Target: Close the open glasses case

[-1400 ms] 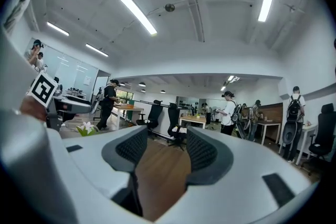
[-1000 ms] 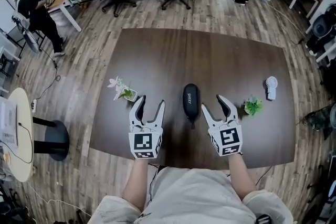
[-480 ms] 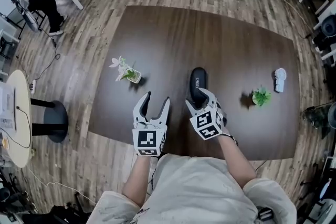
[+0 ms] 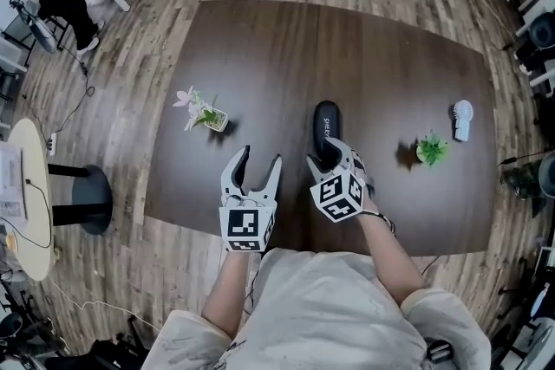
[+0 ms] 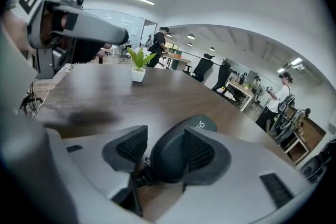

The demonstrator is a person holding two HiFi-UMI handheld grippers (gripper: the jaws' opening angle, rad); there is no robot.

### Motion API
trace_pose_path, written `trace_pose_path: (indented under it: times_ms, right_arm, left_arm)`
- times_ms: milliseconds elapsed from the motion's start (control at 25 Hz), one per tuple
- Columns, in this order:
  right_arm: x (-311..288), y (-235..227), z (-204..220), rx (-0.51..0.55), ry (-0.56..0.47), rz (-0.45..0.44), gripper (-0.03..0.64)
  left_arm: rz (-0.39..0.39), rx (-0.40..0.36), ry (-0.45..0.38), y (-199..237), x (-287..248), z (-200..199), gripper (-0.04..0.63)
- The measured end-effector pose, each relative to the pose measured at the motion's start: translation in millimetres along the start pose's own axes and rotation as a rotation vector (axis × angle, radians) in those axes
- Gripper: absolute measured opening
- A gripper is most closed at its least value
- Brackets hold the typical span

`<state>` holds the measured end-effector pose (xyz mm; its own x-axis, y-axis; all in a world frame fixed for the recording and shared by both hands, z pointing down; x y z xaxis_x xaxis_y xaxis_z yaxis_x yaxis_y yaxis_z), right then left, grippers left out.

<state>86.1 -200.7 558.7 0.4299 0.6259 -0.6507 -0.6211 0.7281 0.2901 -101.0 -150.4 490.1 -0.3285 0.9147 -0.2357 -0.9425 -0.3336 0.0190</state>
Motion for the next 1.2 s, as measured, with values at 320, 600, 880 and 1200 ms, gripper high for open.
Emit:
trace_pose_path:
  times_ms: [320, 600, 880, 1200]
  right_arm:
    - [13.3, -20.1, 23.9, -0.125, 0.033, 0.119, 0.259]
    - [6.6, -27.6, 36.4, -0.324, 0.080, 0.097, 0.304]
    - [5.5, -36.1, 46.4, -0.426, 0.040, 0.065, 0.265]
    - [20.4, -48.2, 43.9, -0.615, -0.091, -0.006, 0.253]
  left_arm:
    - [0.029, -0.011, 0.002, -8.2, -4.3, -1.4, 0.264]
    - [0.067, -0.022, 0.012, -16.5, -9.6, -3.4, 0.264]
    - [0.087, -0.025, 0.025, -20.2, -12.5, -2.5, 0.264]
    - [0.156, 0.013, 0.014, -21.4, -19.1, -5.0, 0.264]
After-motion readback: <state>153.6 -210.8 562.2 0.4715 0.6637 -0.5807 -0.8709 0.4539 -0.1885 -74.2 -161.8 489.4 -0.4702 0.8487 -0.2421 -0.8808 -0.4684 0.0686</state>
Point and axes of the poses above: the fingertips, and each gripper's own axes: x backward along the fingers, y to its left, z out of its underside, the point moved 10 cm from there along x, backward along the fingers, and after that the axes turned 1 degree about -z, right-handed, at the moved point
